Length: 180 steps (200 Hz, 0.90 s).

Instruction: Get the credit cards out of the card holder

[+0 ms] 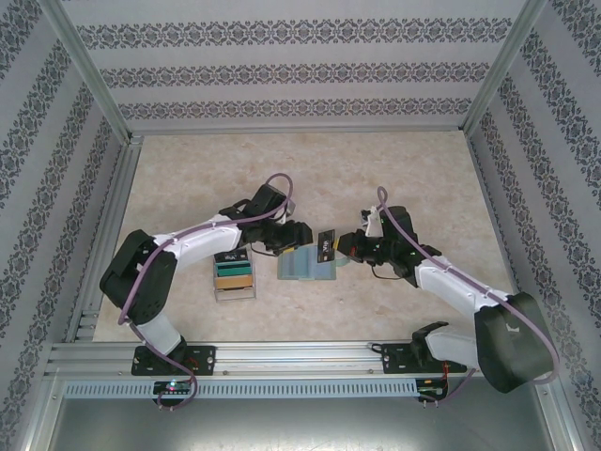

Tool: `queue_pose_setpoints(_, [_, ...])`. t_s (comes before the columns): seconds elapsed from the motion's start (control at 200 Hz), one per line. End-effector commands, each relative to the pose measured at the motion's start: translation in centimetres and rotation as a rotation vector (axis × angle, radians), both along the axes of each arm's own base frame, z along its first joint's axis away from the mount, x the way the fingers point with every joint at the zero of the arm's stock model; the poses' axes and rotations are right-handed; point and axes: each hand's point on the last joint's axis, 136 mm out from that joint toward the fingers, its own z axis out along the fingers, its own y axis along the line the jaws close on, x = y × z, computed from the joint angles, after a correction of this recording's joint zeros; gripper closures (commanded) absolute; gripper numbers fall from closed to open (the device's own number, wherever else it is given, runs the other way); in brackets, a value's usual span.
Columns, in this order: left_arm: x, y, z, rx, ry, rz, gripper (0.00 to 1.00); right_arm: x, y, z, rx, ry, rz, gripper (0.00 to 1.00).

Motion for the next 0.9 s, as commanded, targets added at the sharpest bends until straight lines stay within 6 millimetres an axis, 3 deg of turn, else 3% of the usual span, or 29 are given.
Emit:
queue_pose_setpoints(0.0, [1.4, -1.2, 3.5, -0.192, -0.026, 0.041, 0.46, 0.5, 0.5, 2.9, 0.058, -0.049, 0.017, 1.00])
queue_pose_setpoints(0.155, [2.1, -1.6, 5.0, -0.312, -0.027, 0.067, 0.49, 0.9, 0.9, 4.8, 0.104, -0.092, 0.019, 1.00])
queue_pose_setpoints(0.32, [2.1, -1.7, 5.0, -0.349, -0.016, 0.077, 0.51, 1.3, 1.2, 5.9, 0.137, -0.108, 0.023, 1.00])
queue_pose_setpoints(0.55, [1.9, -2.2, 5.3, -0.406, 0.002, 0.070, 0.59, 1.5, 1.2, 5.8, 0.139, -0.108, 0.014, 1.00])
queue_pose_setpoints(0.894, [1.3, -2.6, 5.5, -0.429, 0.020, 0.041, 0.63, 1.8, 1.4, 5.3, 0.142, -0.098, 0.013, 1.00])
